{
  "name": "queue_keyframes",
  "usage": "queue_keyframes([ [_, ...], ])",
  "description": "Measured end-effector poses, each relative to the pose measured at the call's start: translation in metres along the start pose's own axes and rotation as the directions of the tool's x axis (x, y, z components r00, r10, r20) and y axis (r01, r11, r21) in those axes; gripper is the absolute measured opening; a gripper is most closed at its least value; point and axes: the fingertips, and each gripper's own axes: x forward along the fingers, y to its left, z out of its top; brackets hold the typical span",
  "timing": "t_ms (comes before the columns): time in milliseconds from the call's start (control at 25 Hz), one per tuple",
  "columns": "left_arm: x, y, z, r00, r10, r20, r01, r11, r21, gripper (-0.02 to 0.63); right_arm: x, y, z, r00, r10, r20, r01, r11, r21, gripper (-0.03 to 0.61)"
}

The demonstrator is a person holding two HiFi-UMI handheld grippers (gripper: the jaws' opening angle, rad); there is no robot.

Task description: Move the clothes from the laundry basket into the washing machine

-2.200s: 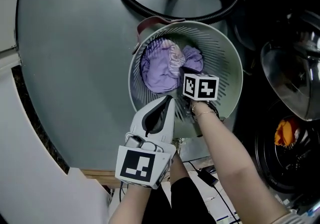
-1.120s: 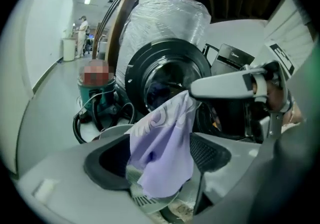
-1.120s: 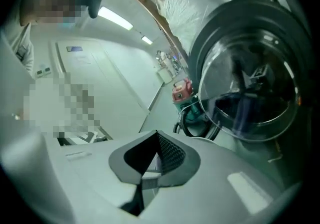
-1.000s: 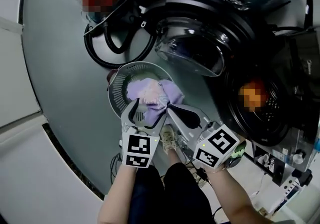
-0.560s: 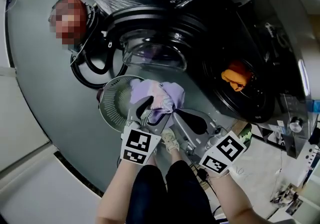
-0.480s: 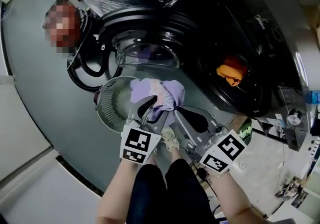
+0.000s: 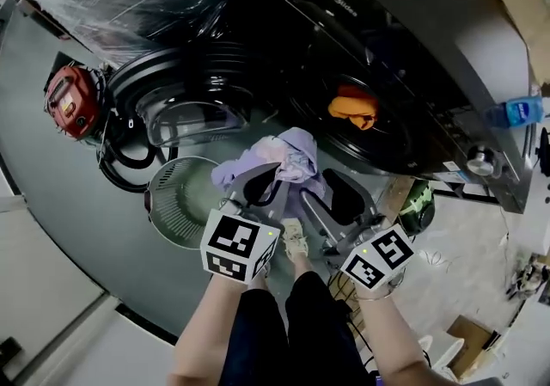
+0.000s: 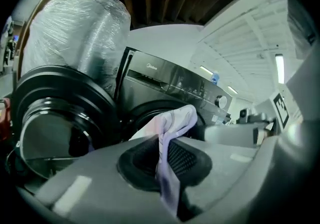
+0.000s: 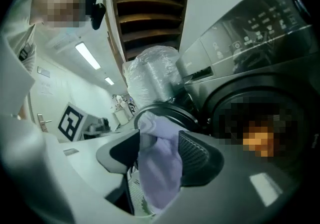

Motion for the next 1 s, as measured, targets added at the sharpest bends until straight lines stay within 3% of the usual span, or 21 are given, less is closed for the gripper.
queue_keyframes([
  [200, 0.030, -0.032, 0.028, 0.994, -0.106, 0.017, 0.106, 0.994, 0.016, 0.033, -0.015, -0.043, -0.025, 0.993, -0.094, -0.070, 0.092, 0.995, -0.032, 0.376],
  [280, 0.043, -0.042, 0.037, 0.989, -0.145, 0.021, 0.145, 0.989, 0.003, 0.032, -0.014, -0.064, -0.028, 0.988, -0.142, -0.067, 0.140, 0.990, -0.031, 0.466],
  [440, 0.069, -0.058, 0.049, 0.972, -0.231, 0.040, 0.233, 0.972, -0.040, 0.032, 0.002, -0.100, -0.027, 0.982, -0.183, -0.050, 0.182, 0.983, -0.018, 0.512],
  [640, 0.093, -0.057, 0.041, 0.967, -0.249, 0.060, 0.254, 0.961, -0.109, 0.032, 0.021, -0.126, -0.031, 0.979, -0.206, -0.004, 0.206, 0.978, 0.027, 0.480],
  [880, 0.110, -0.038, 0.025, 0.970, -0.233, 0.068, 0.241, 0.957, -0.162, 0.032, 0.042, -0.137, -0.042, 0.973, -0.230, 0.031, 0.229, 0.973, 0.031, 0.316],
  [1000, 0.119, -0.025, 0.015, 0.977, -0.200, 0.073, 0.210, 0.962, -0.177, 0.032, 0.050, -0.141, -0.050, 0.971, -0.239, 0.025, 0.239, 0.971, 0.007, 0.201],
])
